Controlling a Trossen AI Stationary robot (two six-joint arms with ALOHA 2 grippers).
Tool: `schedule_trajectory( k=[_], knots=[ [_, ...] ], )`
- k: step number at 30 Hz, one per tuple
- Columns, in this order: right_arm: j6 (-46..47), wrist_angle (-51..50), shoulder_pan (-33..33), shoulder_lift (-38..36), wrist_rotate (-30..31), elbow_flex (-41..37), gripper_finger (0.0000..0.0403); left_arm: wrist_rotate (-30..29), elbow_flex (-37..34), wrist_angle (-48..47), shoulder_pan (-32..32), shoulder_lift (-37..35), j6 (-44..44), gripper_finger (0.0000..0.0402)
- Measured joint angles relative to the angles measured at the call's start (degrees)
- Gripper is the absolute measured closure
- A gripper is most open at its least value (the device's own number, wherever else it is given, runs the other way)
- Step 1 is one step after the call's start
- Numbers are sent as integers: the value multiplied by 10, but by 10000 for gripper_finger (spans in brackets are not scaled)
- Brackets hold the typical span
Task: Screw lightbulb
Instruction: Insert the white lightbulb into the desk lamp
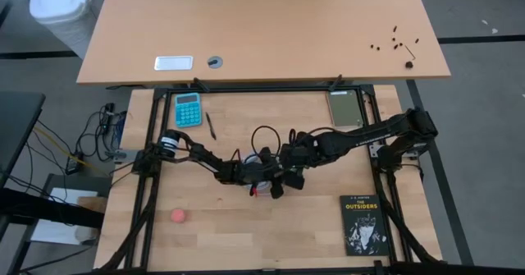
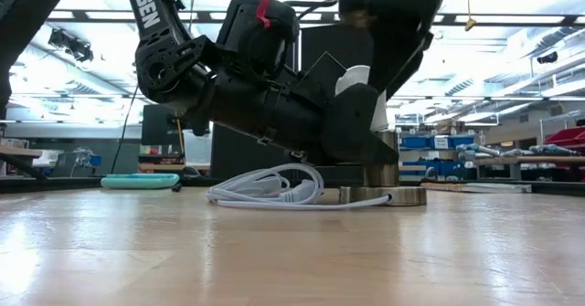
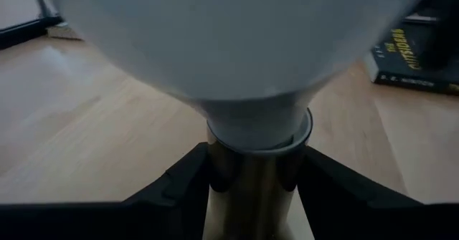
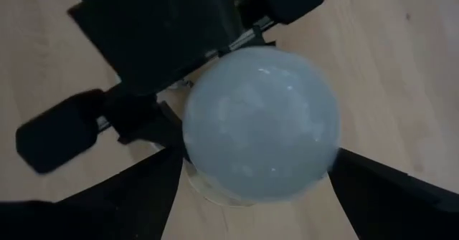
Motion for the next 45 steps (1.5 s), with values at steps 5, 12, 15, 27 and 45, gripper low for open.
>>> schedule_trajectory(
  k=[5, 12, 15, 27, 45],
  knots=[
    [-79, -4, 1, -7, -27, 1, 49, 40, 0, -1, 1, 0, 33, 218],
    [-172, -41, 1, -5, -53, 1, 48, 79, 0, -6, 2, 0, 63, 218],
    [-206, -45, 1, -5, -53, 1, 48, 110, 0, -7, 5, 0, 73, 218],
    [-296, -30, 1, -5, -87, 1, 48, 255, 0, -12, 29, -1, 73, 218],
    [-341, 12, 4, -4, -113, 1, 48, 382, 0, -8, 50, 0, 60, 218]
  ],
)
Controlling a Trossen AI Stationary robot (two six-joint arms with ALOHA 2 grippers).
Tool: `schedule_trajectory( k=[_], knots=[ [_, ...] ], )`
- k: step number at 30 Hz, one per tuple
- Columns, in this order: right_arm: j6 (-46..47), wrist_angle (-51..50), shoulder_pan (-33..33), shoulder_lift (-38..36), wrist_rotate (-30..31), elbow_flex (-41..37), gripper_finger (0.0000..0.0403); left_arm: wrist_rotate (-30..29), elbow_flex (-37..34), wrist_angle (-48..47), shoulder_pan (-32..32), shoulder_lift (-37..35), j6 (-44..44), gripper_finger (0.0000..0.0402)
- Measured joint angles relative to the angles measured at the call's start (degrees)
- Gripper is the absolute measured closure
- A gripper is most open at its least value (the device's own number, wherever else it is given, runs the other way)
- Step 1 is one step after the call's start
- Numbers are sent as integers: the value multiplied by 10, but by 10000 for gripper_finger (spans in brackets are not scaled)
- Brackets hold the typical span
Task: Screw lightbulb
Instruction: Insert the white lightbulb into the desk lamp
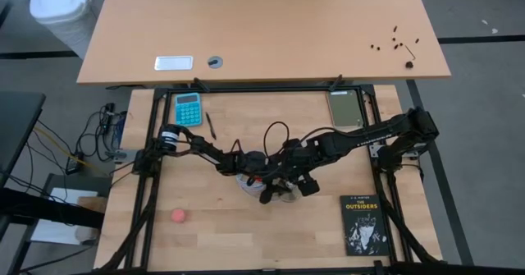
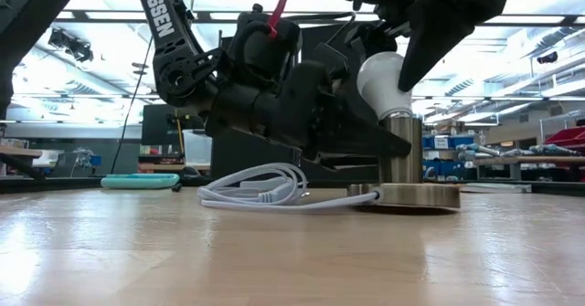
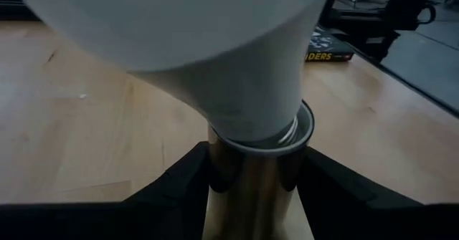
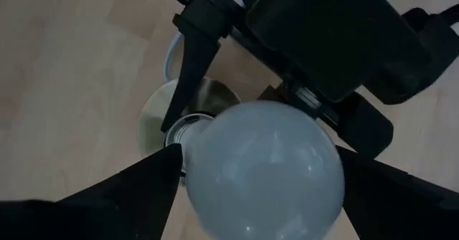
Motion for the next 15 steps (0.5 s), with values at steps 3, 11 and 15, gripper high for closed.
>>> schedule_trajectory(
  k=[3, 11, 15],
  knots=[
    [-2, 1, 0, 0, -16, 0, 48, 8, 0, 2, 0, 0, -1, 218],
    [0, 27, 0, 0, -67, -18, 48, 22, 0, 2, -1, 1, 0, 218],
    [0, 43, 1, 0, -77, -25, 48, 23, 0, 3, -1, 1, -2, 218]
  ],
)
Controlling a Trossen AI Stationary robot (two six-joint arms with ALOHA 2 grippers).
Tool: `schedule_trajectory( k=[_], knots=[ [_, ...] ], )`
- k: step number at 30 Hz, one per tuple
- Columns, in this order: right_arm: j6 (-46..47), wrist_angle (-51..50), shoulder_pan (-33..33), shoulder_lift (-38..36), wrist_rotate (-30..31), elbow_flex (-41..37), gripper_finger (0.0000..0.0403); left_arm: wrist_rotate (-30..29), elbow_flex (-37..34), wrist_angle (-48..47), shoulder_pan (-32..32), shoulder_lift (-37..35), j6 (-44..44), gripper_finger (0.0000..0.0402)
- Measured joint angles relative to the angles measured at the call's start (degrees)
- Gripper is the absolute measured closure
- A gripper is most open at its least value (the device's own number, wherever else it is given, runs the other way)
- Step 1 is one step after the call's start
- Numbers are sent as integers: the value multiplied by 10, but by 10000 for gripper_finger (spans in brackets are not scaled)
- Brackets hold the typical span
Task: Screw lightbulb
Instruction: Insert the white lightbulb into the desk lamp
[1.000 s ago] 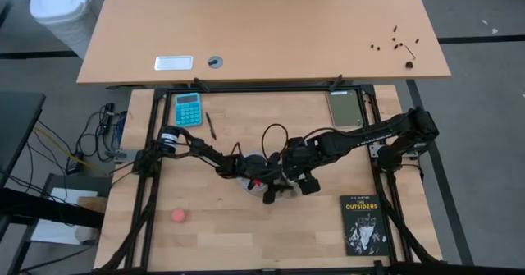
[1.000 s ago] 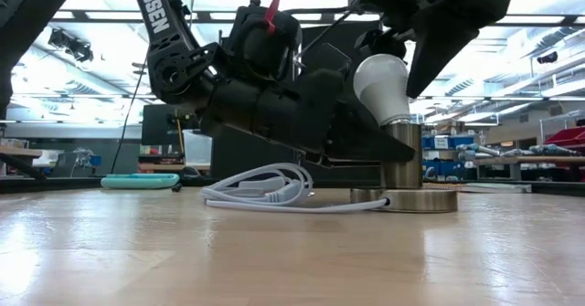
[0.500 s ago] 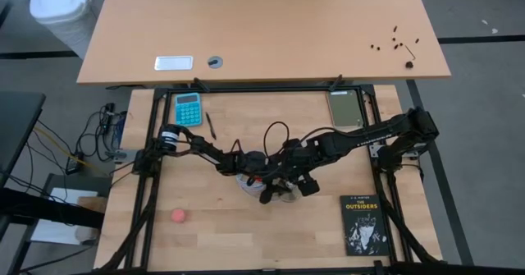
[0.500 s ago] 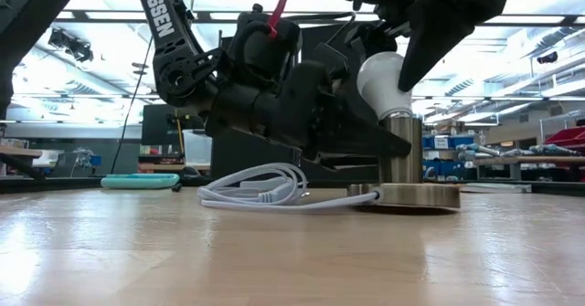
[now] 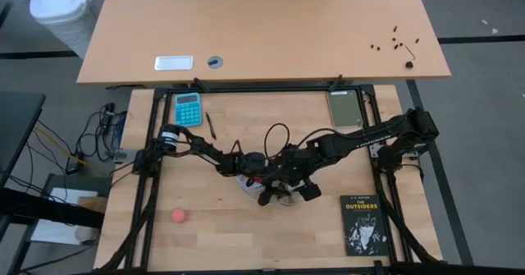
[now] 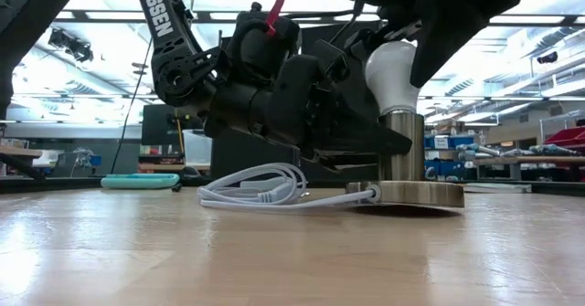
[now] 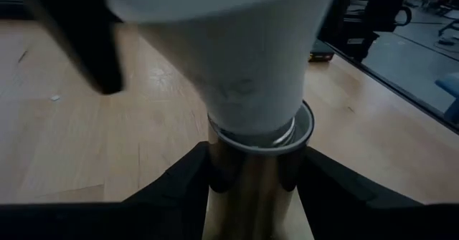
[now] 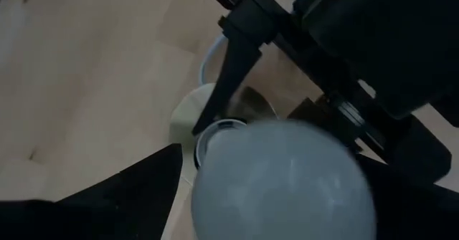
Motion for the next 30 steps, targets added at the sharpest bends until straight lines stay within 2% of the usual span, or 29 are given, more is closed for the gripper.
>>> schedule_trajectory(
  k=[4, 9, 18, 30],
  knots=[
    [-1, 1, 0, 0, -17, 0, 48, 0, 0, 0, 0, 0, 0, 218],
    [-12, -2, 0, 0, -10, -1, 53, -2, 0, 1, 0, 0, 0, 218],
    [-34, -11, -2, 0, -7, -1, 94, 1, 0, 5, 0, 0, 0, 218],
    [-63, 44, -4, 0, -6, -44, 90, 3, 0, 6, 0, 0, 1, 218]
  ],
)
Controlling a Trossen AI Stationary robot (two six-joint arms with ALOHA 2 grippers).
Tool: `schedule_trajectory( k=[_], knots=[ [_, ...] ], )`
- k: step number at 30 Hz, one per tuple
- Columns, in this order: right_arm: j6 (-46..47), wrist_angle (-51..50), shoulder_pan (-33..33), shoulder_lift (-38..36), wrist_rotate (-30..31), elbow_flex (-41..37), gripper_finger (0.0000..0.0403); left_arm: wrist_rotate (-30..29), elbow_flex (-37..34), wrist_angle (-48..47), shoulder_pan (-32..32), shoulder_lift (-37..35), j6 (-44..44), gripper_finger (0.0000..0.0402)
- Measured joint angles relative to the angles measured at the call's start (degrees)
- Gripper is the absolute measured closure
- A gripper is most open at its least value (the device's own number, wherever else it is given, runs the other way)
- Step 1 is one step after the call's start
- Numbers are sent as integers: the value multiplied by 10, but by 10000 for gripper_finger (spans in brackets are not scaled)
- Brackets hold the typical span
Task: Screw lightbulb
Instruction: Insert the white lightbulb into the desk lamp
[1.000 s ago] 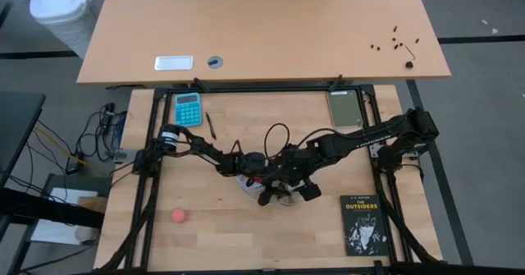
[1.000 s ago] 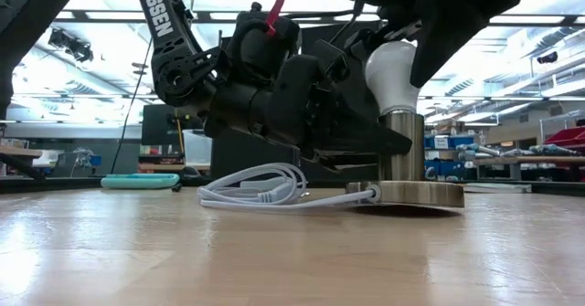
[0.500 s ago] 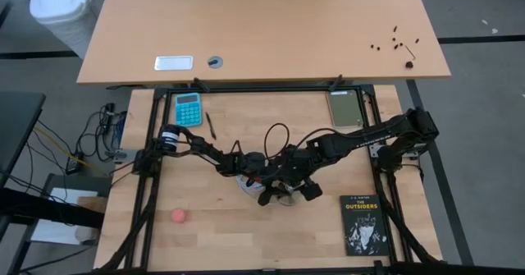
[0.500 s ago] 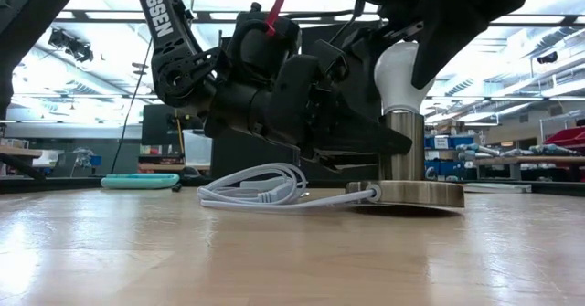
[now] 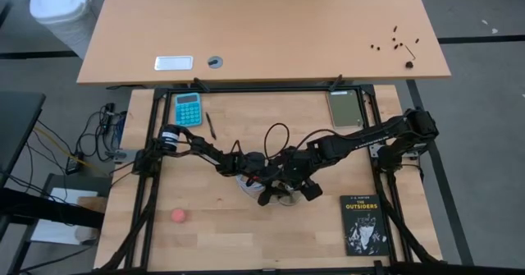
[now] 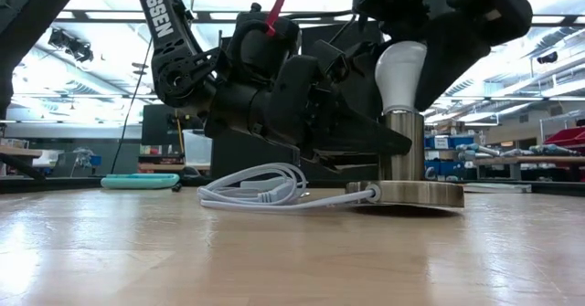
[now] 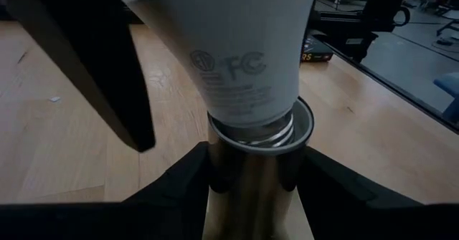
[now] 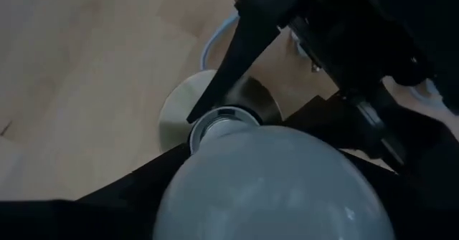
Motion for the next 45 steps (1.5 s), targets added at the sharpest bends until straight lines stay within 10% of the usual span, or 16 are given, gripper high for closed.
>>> schedule_trajectory(
  k=[33, 45],
  knots=[
    [-9, -48, 12, 0, 46, 52, 149, 3, 0, 1, 0, 0, 0, 218],
    [-40, -103, 42, 0, 45, 94, 144, 104, 0, 9, 7, 1, -14, 218]
  ],
)
